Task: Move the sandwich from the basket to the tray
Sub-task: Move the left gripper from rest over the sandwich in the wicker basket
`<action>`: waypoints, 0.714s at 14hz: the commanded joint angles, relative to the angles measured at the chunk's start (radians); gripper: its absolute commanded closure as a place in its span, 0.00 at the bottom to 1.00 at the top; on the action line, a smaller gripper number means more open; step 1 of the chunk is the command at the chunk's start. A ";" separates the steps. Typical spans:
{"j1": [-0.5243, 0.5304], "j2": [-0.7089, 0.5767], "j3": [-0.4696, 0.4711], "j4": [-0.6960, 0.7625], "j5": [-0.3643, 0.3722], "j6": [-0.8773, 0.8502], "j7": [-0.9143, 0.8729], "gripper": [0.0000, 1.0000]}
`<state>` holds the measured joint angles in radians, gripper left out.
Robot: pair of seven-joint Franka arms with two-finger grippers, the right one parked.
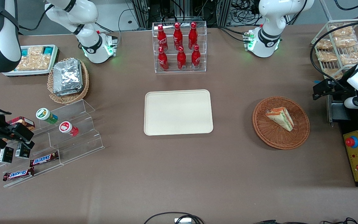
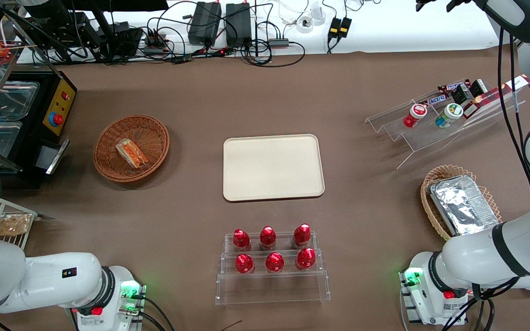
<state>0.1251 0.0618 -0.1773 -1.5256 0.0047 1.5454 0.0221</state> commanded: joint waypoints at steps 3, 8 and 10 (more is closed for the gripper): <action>0.024 -0.004 -0.007 -0.016 0.020 -0.008 0.013 0.00; 0.048 -0.020 -0.005 -0.212 0.086 0.144 -0.001 0.00; 0.073 -0.071 -0.007 -0.379 0.086 0.302 -0.017 0.00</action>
<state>0.1713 0.0721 -0.1753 -1.7334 0.0788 1.7241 0.0186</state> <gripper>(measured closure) 0.000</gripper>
